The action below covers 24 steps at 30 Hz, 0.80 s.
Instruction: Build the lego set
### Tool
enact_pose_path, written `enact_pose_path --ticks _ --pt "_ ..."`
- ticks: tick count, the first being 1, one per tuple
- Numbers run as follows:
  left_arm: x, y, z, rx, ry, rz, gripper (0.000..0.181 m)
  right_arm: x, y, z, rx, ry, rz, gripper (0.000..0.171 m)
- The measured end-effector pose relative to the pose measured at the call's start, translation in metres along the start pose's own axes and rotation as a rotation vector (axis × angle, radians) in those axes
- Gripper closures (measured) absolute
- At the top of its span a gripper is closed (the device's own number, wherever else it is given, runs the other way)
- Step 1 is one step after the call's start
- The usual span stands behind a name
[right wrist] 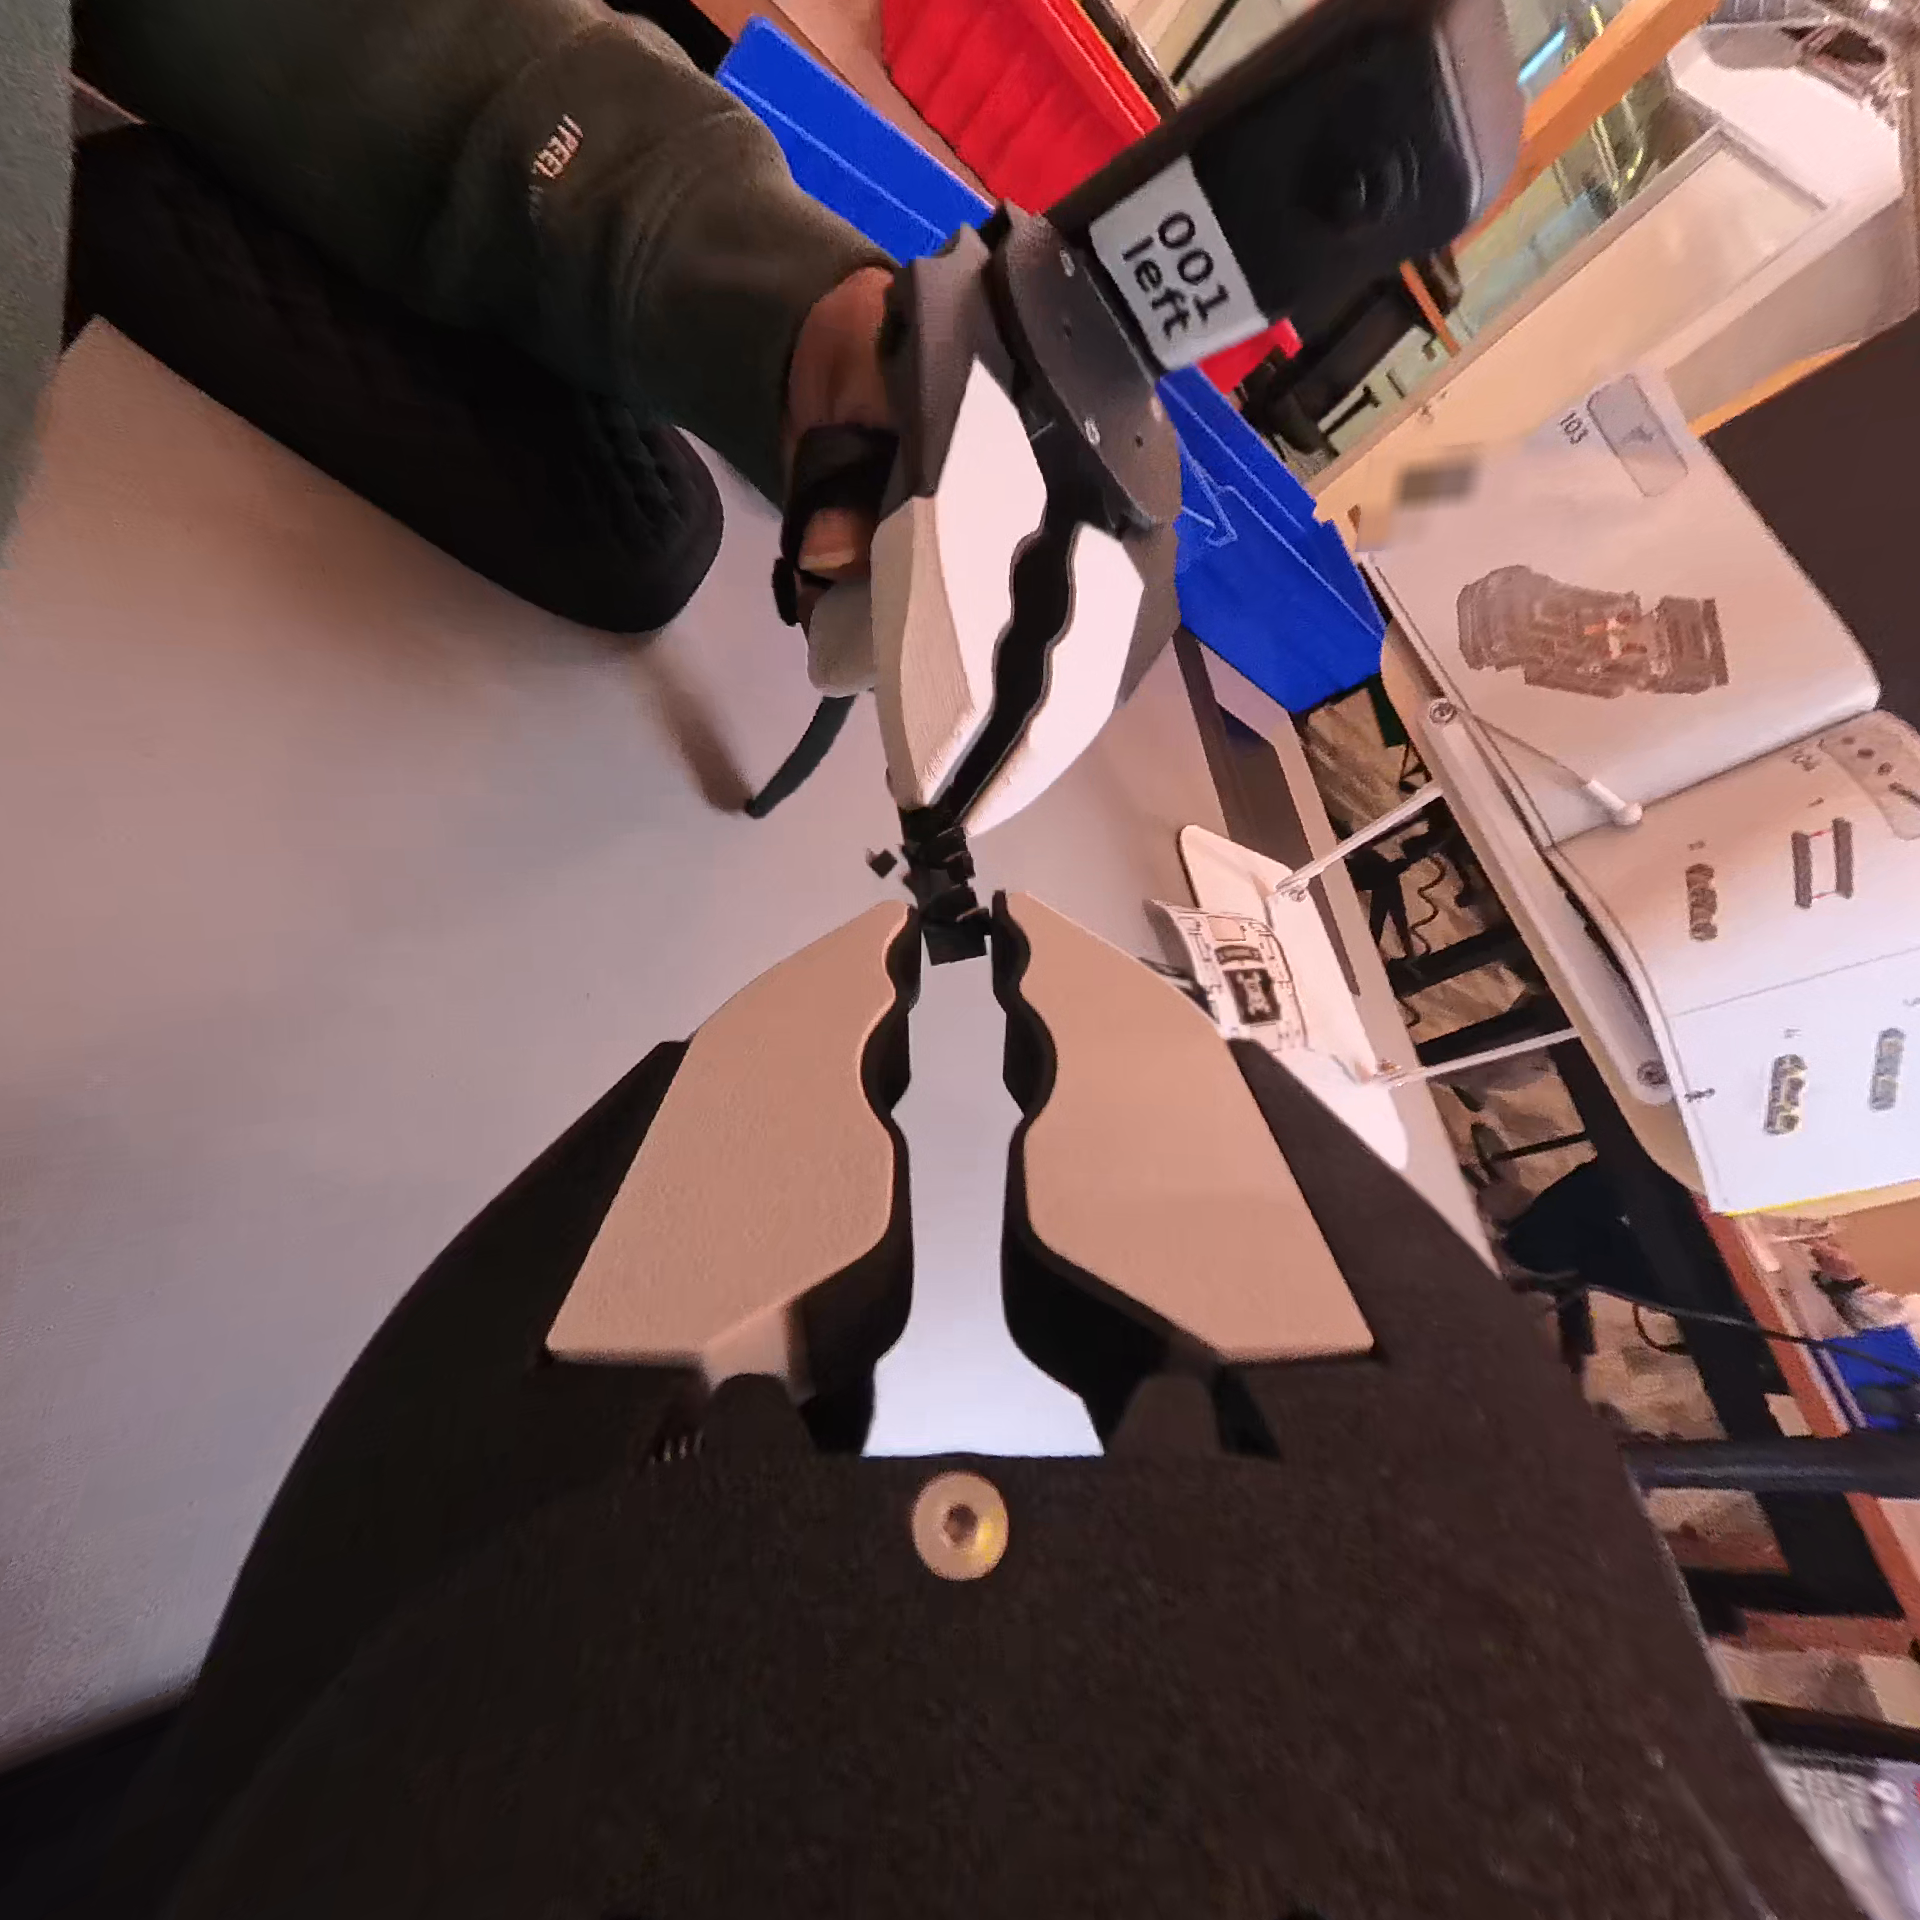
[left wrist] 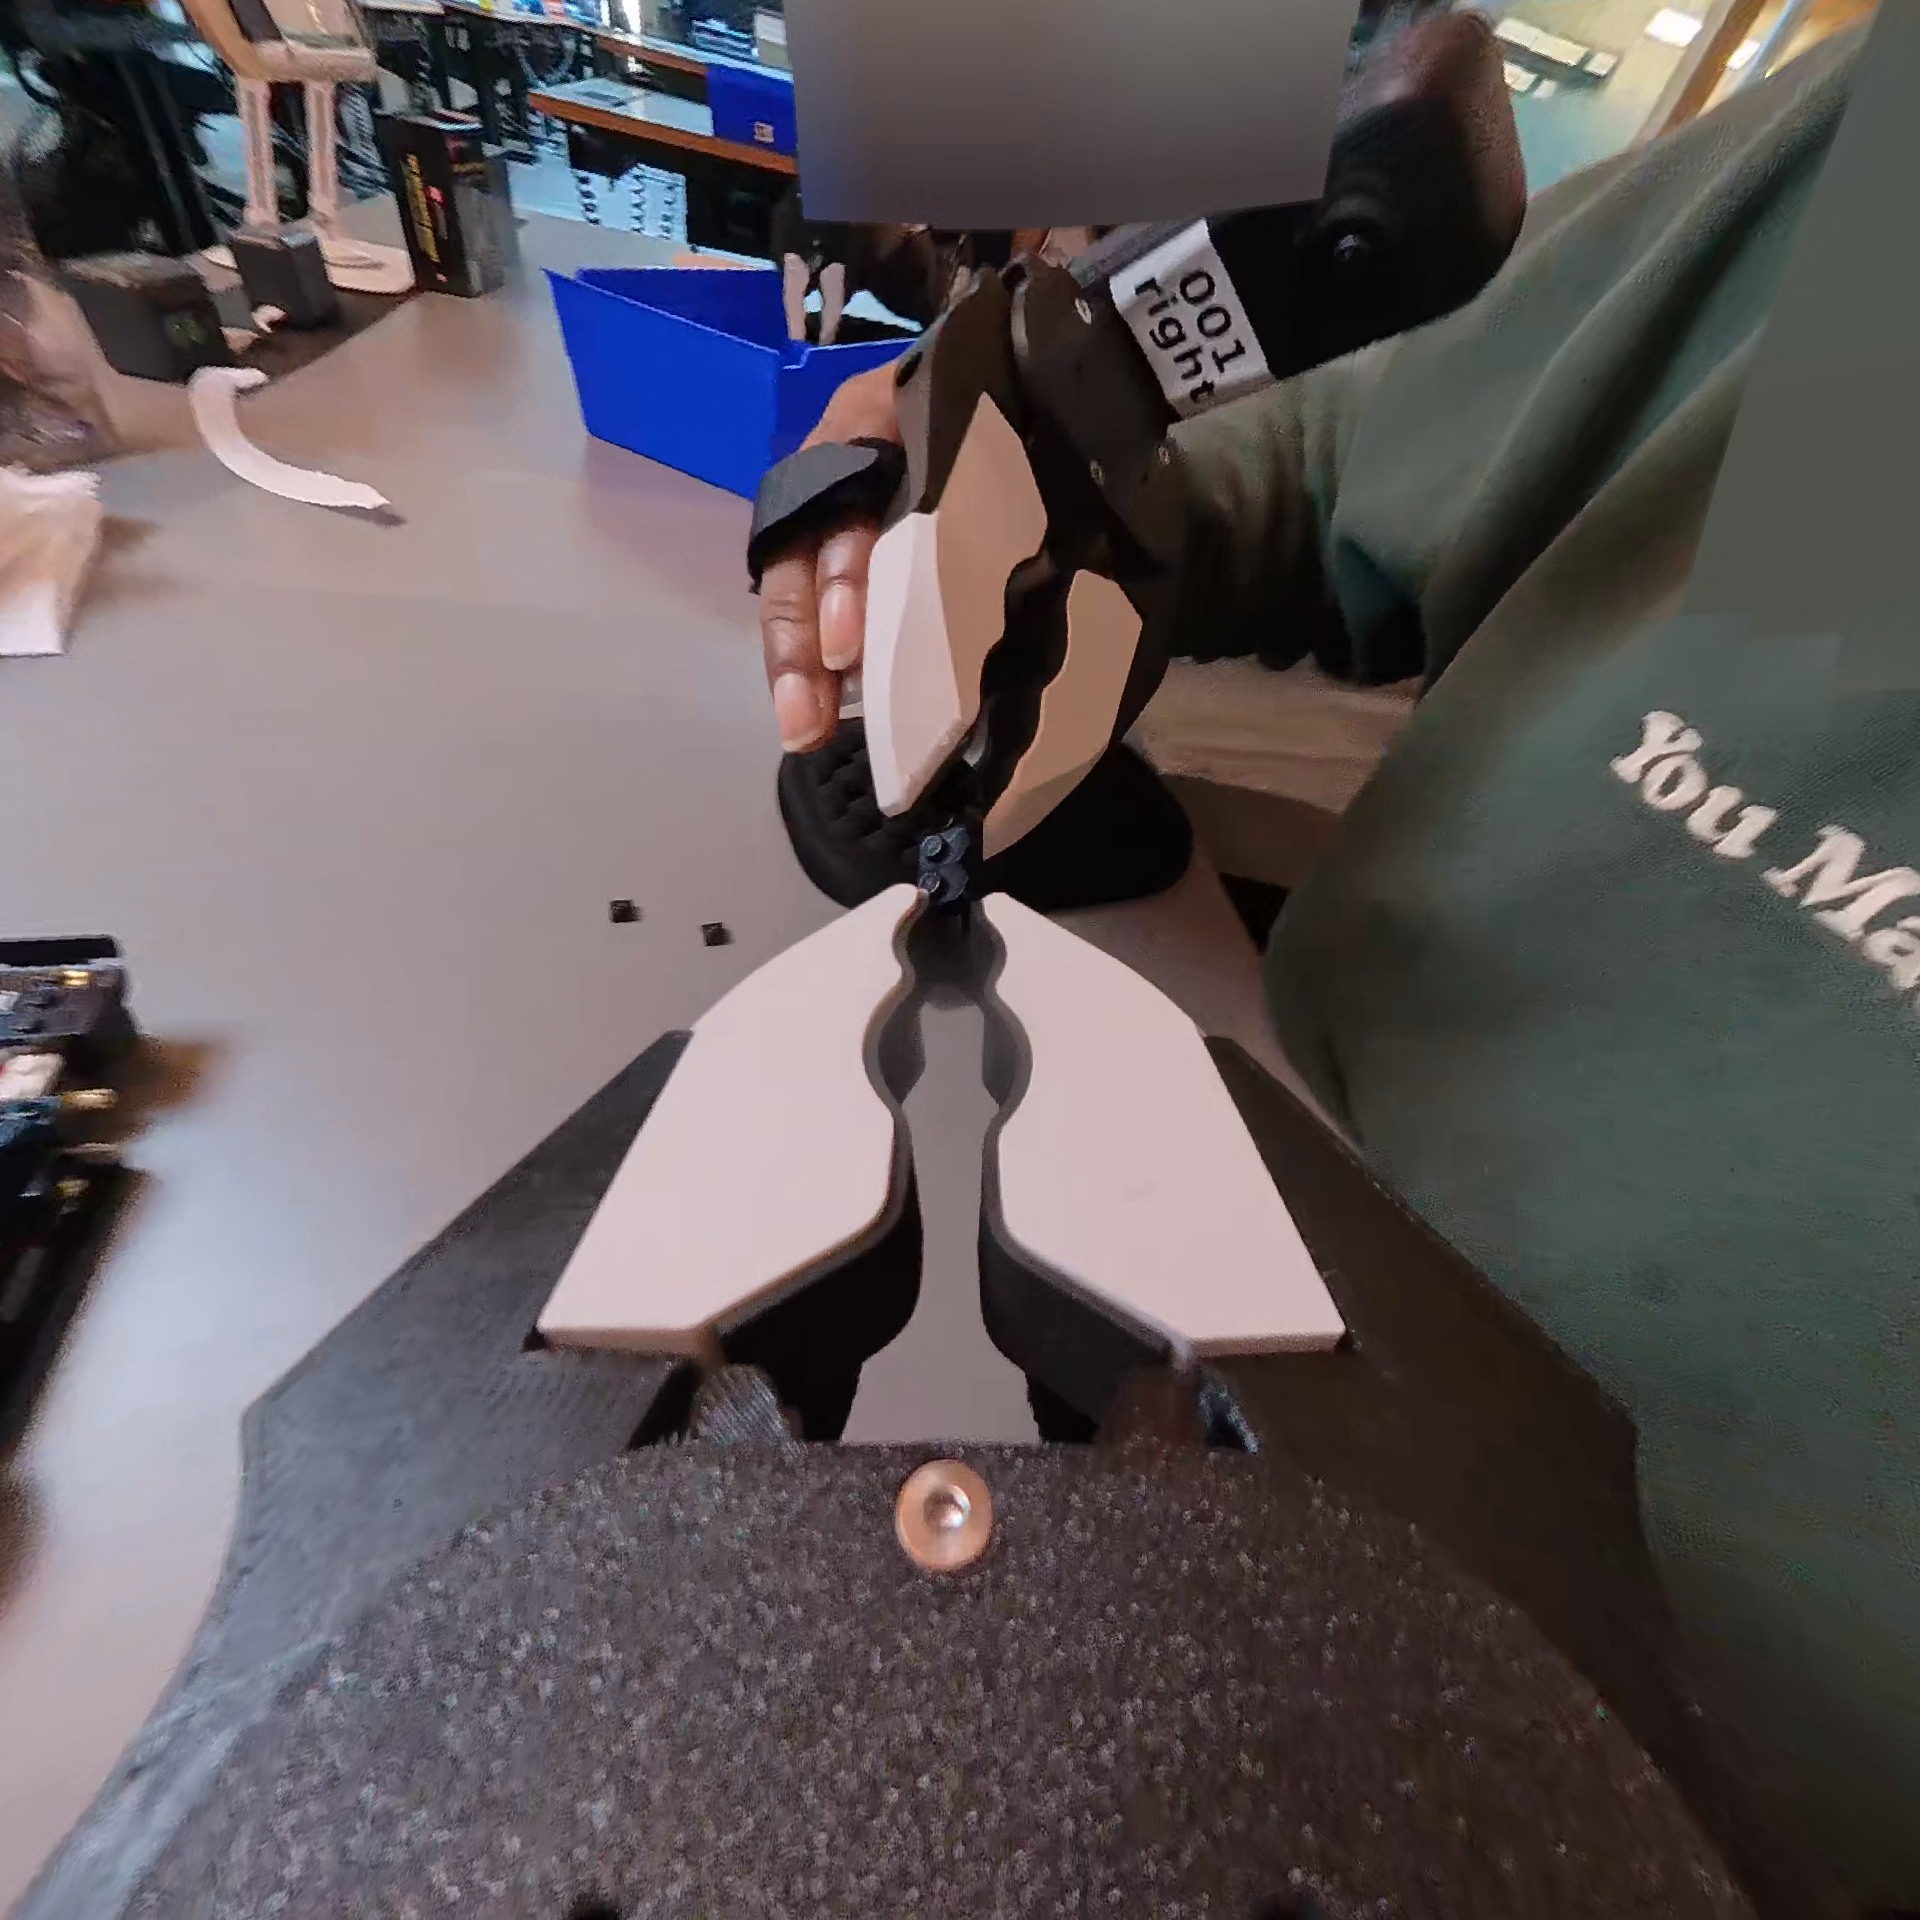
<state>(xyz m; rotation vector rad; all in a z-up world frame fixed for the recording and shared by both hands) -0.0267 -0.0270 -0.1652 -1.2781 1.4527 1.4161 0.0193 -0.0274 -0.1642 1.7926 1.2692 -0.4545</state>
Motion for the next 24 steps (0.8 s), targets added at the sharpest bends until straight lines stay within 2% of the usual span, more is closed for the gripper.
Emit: enact_pose_path --ticks 4,7,10,15,19,24 --pt "0.004 0.000 0.000 -0.035 -0.036 0.008 0.173 0.003 -0.003 0.002 -0.004 0.002 -0.016 0.159" --pt "0.009 0.002 0.004 -0.039 -0.023 0.015 0.150 0.004 -0.005 -0.002 0.007 0.008 -0.014 0.159" --pt "0.009 0.003 0.006 -0.077 -0.086 -0.004 0.154 0.005 -0.004 -0.007 0.006 -0.038 -0.039 0.159" --pt "0.006 0.003 0.015 -0.255 -0.292 0.004 0.168 0.005 -0.003 -0.014 -0.024 -0.181 -0.109 0.159" --pt "0.005 0.003 0.017 -0.323 -0.386 0.052 0.168 0.007 -0.003 -0.016 -0.066 -0.312 -0.151 0.159" --pt "0.008 0.002 0.015 -0.269 -0.298 0.048 0.168 0.007 -0.004 -0.013 -0.080 -0.325 -0.147 0.159"
Point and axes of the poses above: each gripper's, where its closed fingertips meet, y back along the fingers, x out of its underside, z = x × y across the jaws, the point moved 2 cm from there along y, back along the fingers, and after that the axes turned 12 degrees about -x, right-handed, at the moved point
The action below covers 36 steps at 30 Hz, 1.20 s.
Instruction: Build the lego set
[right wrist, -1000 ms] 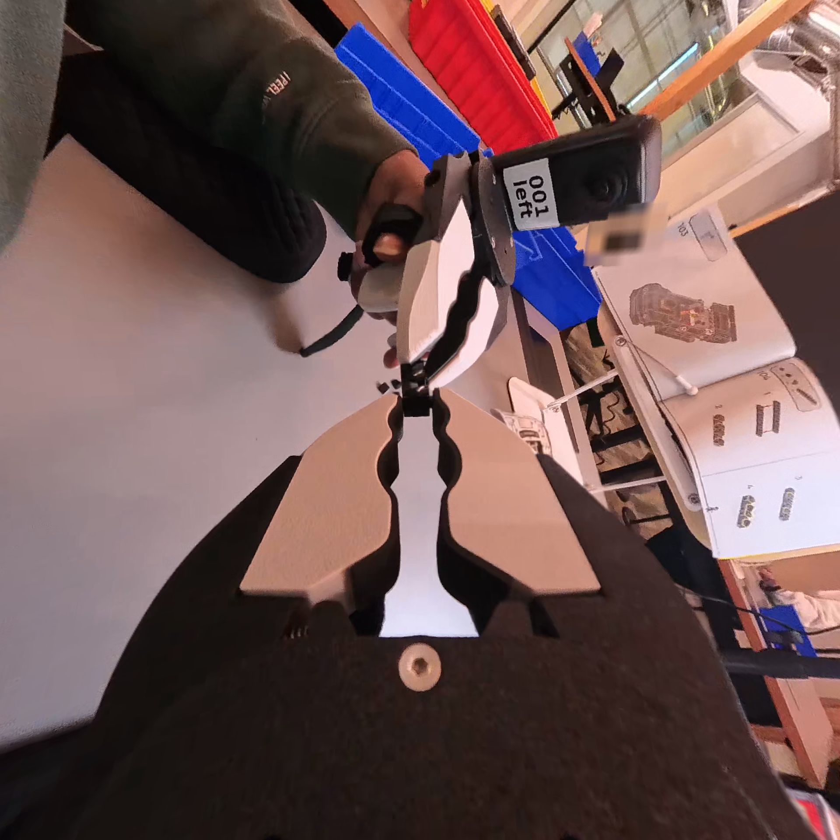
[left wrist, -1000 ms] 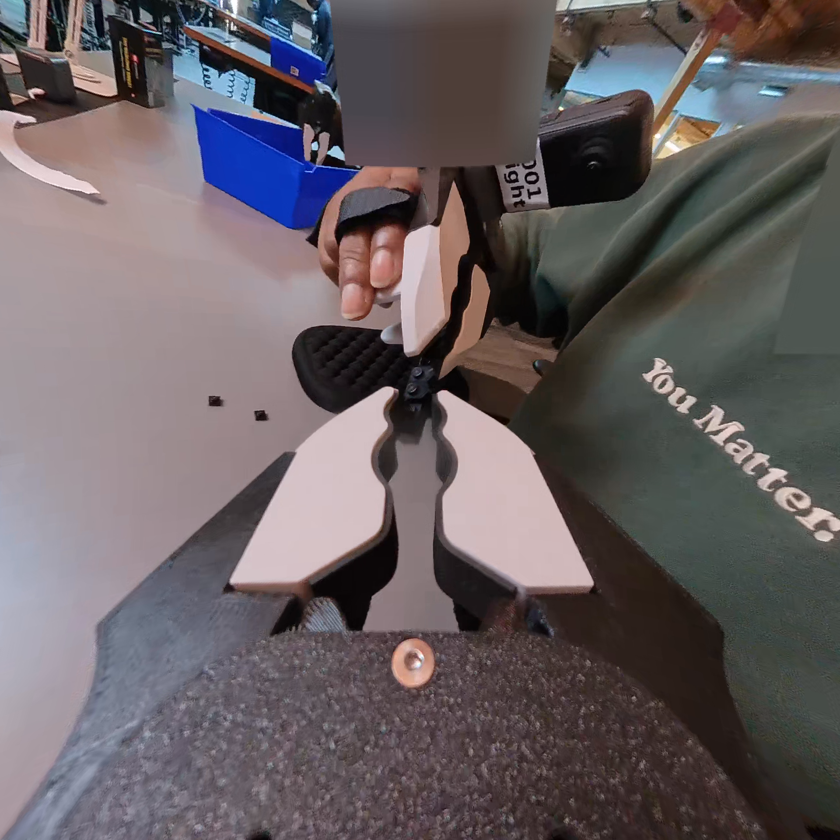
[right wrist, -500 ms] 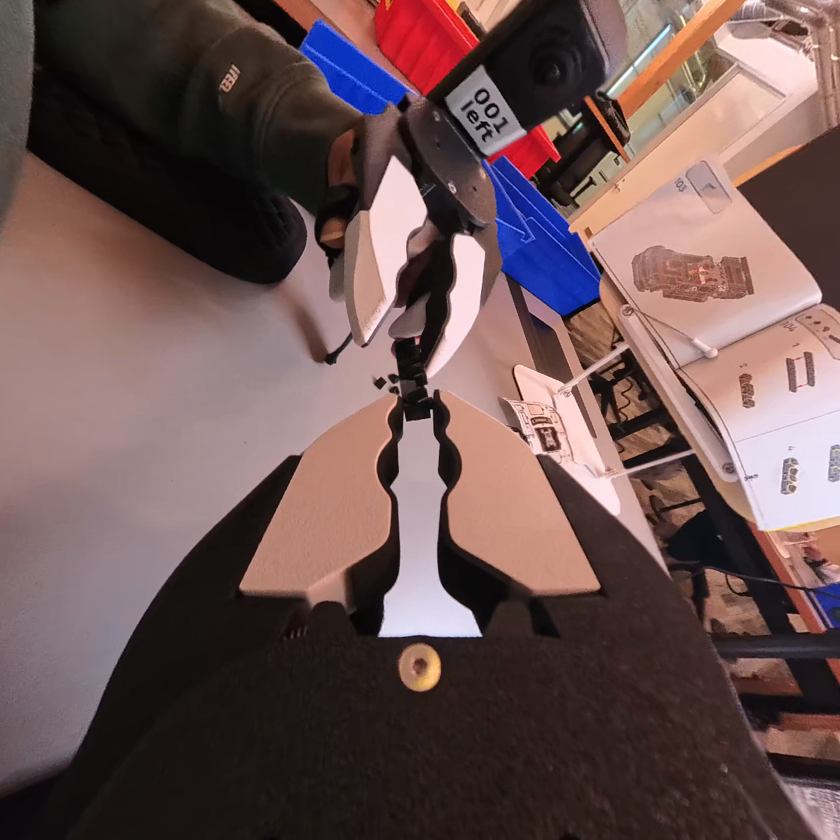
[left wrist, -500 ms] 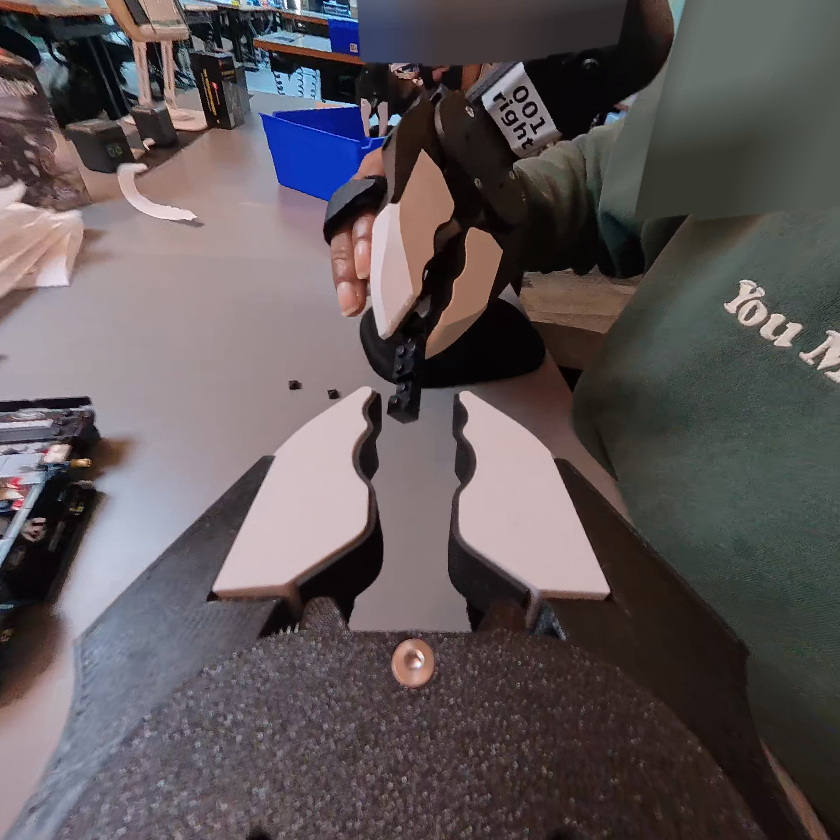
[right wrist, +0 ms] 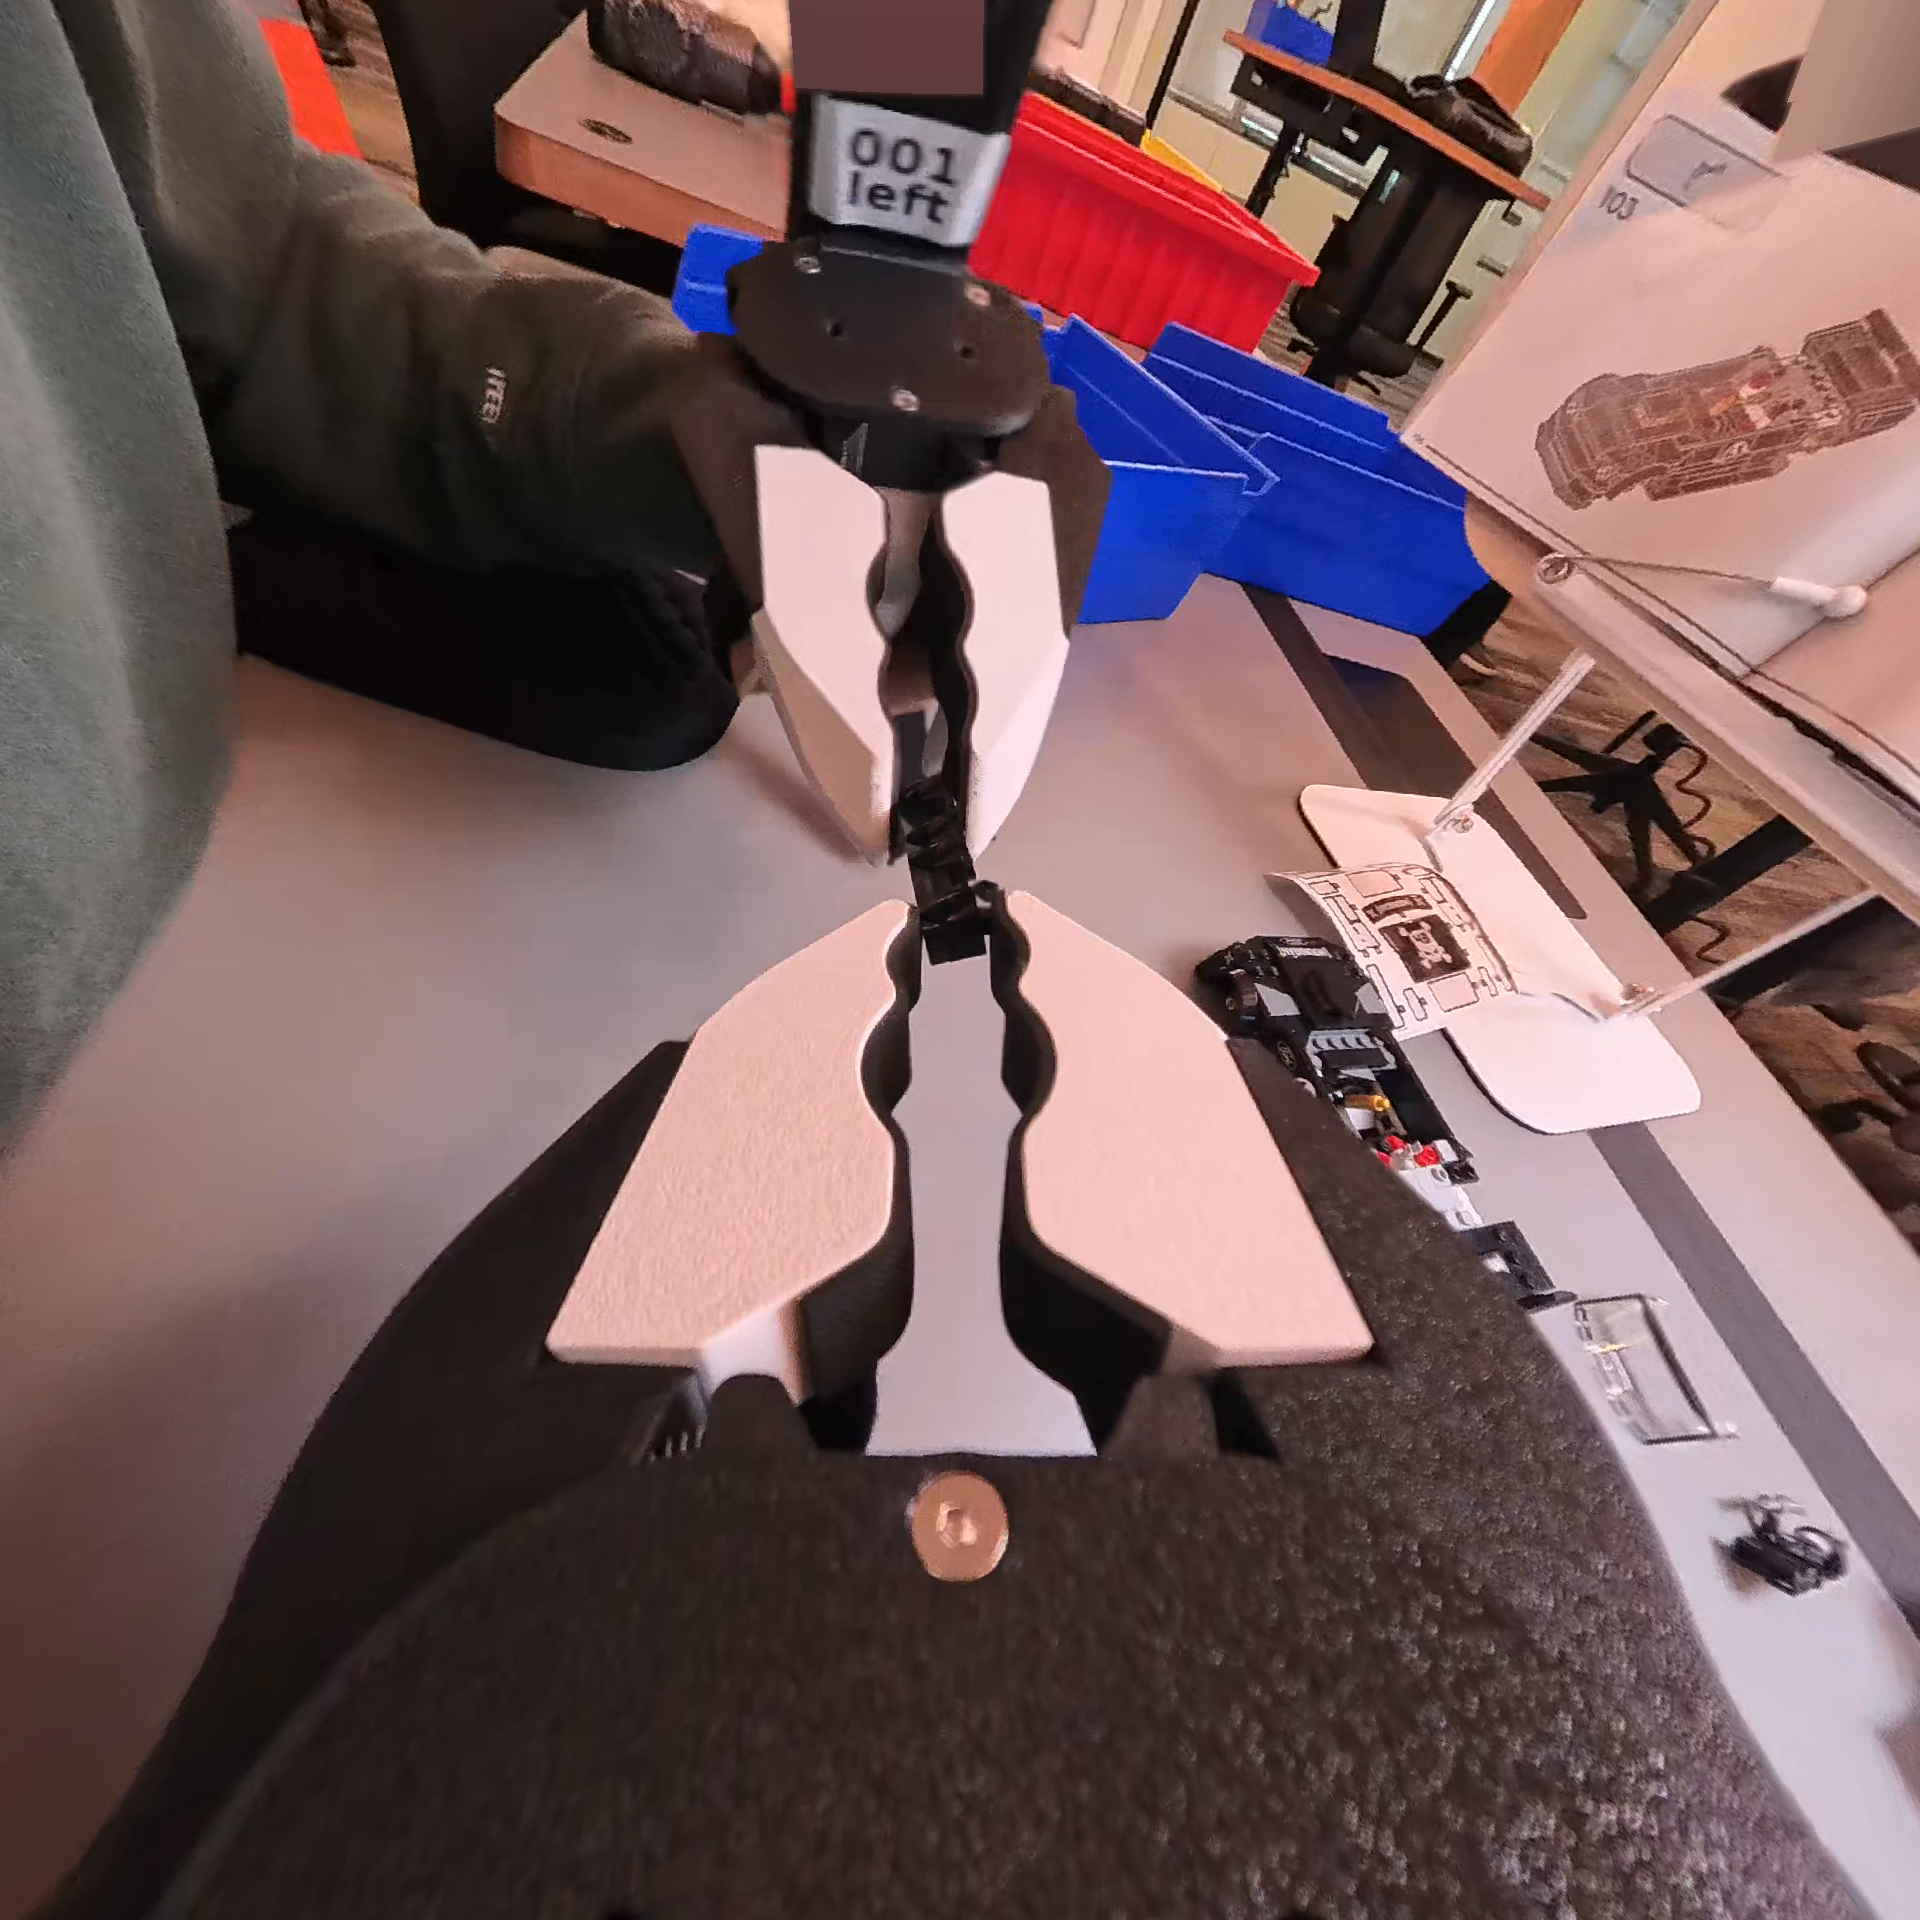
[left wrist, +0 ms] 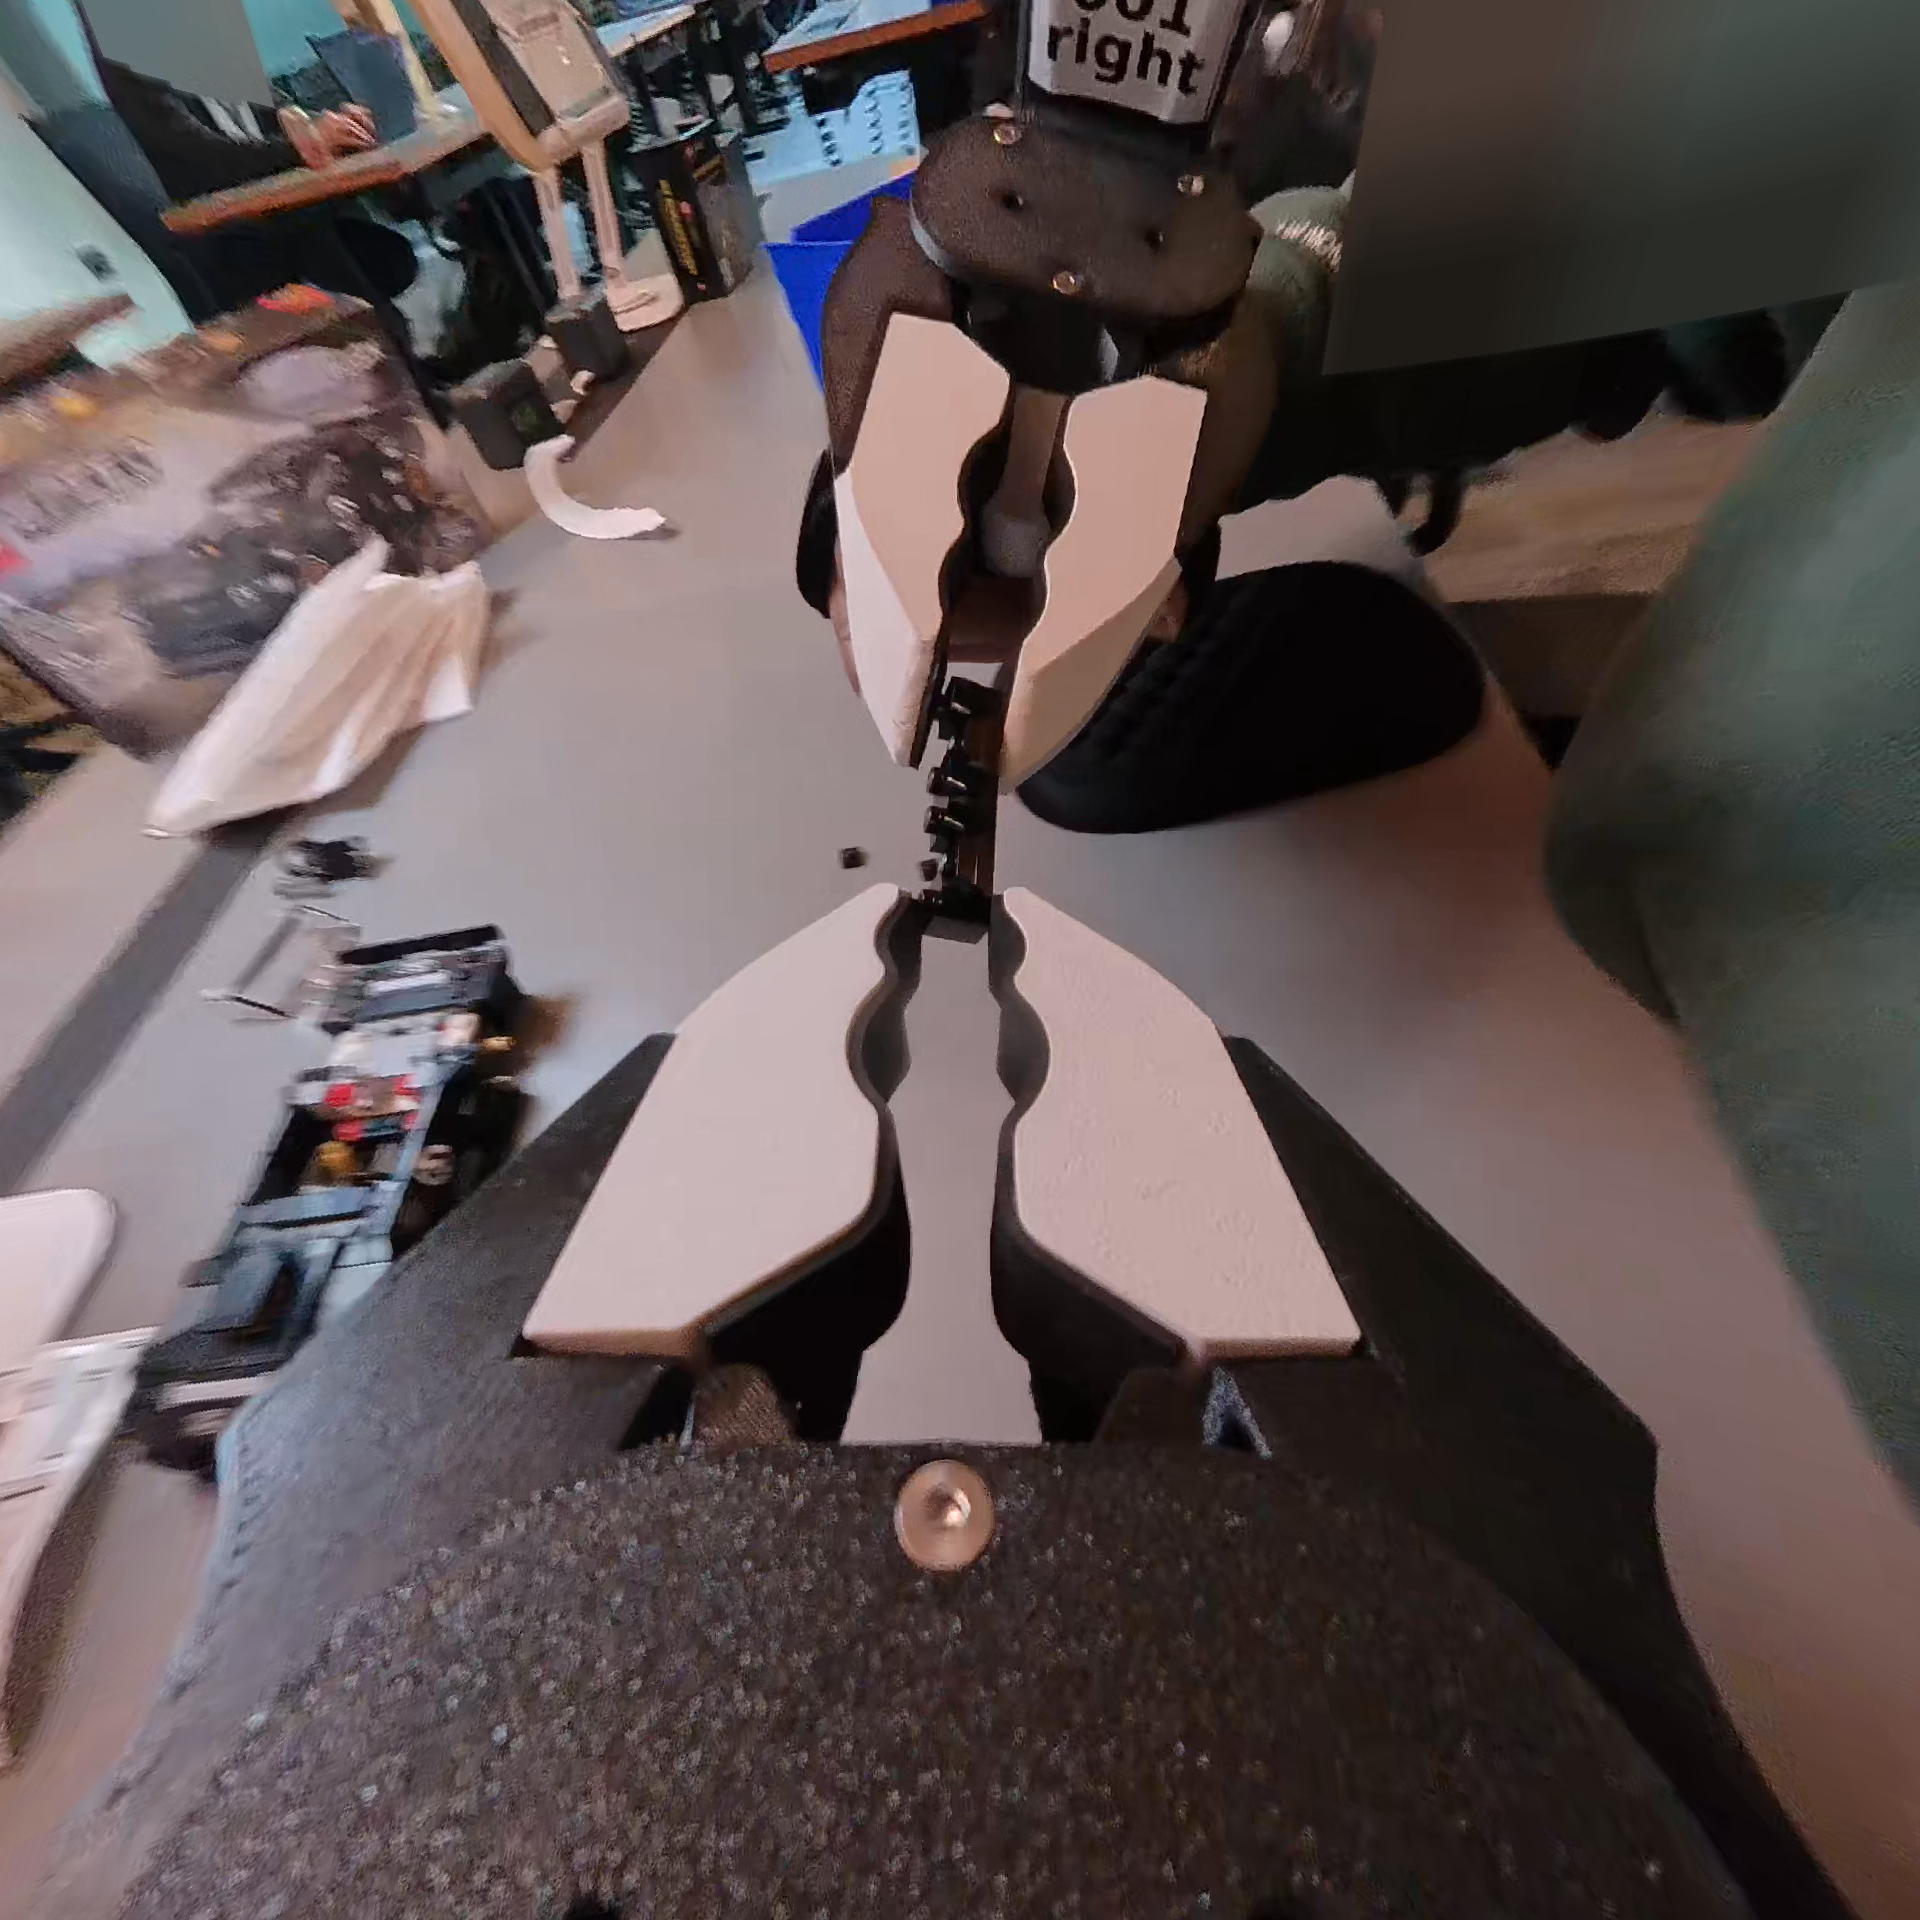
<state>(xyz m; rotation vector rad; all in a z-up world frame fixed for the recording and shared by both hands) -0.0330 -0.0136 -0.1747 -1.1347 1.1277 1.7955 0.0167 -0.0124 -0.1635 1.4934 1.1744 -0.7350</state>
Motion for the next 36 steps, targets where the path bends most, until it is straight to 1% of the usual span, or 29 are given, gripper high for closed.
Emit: enact_pose_path --ticks 1,2,3,4,8,9,10,13,16,17,19,20,23,26,30,32,33,36 --pt "0.000 0.000 -0.001 0.036 0.060 -0.006 0.168 0.000 0.000 0.001 0.004 0.017 0.008 0.159" --pt "0.000 0.001 0.000 0.071 0.133 -0.025 0.162 0.000 -0.001 0.002 0.010 0.037 0.012 0.159" --pt "-0.001 0.002 -0.001 0.114 0.216 -0.037 0.147 -0.001 -0.001 0.003 0.012 0.057 0.016 0.159" --pt "0.001 0.002 -0.002 0.171 0.291 -0.023 0.140 -0.001 -0.001 0.004 0.015 0.079 0.022 0.159" --pt "-0.005 -0.001 -0.008 0.308 0.502 -0.060 0.150 -0.004 -0.002 0.010 0.030 0.203 0.059 0.159" --pt "-0.006 -0.001 -0.011 0.339 0.524 -0.061 0.159 -0.003 -0.003 0.011 0.037 0.232 0.078 0.159" --pt "-0.005 -0.002 -0.013 0.343 0.523 -0.046 0.168 -0.002 -0.003 0.011 0.043 0.252 0.093 0.159" --pt "-0.002 -0.004 -0.012 0.271 0.412 -0.033 0.168 0.004 -0.003 0.010 0.059 0.230 0.120 0.157" --pt "0.004 -0.006 -0.007 0.119 0.180 -0.002 0.169 0.015 -0.001 0.008 0.019 0.070 0.141 0.136" --pt "0.006 -0.006 -0.005 0.071 0.111 0.005 0.169 0.018 0.000 0.007 0.003 0.010 0.139 0.134" --pt "0.011 -0.008 -0.006 0.025 0.002 0.031 0.169 0.019 0.002 0.006 -0.021 -0.073 0.119 0.137" --pt "0.013 -0.010 -0.007 0.006 -0.042 0.042 0.168 0.020 0.001 0.006 -0.031 -0.101 0.113 0.141" --pt "0.018 -0.014 -0.010 -0.026 -0.135 0.066 0.168 0.022 -0.003 0.008 -0.061 -0.154 0.118 0.146" --pt "0.019 -0.015 -0.011 -0.043 -0.179 0.072 0.168 0.032 -0.010 0.010 -0.078 -0.154 0.167 0.159" --pt "0.031 -0.015 -0.007 -0.023 -0.145 0.125 0.168 0.041 -0.017 0.008 -0.084 -0.177 0.210 0.160" --pt "0.038 -0.012 0.003 -0.043 -0.097 0.149 0.151 0.051 -0.020 0.003 -0.066 -0.184 0.260 0.160" --pt "0.043 -0.010 0.010 -0.054 -0.066 0.175 0.147 0.056 -0.021 0.001 -0.059 -0.190 0.277 0.160" --pt "0.053 -0.005 0.024 -0.081 -0.027 0.211 0.149 0.072 -0.028 -0.003 -0.048 -0.217 0.367 0.160"
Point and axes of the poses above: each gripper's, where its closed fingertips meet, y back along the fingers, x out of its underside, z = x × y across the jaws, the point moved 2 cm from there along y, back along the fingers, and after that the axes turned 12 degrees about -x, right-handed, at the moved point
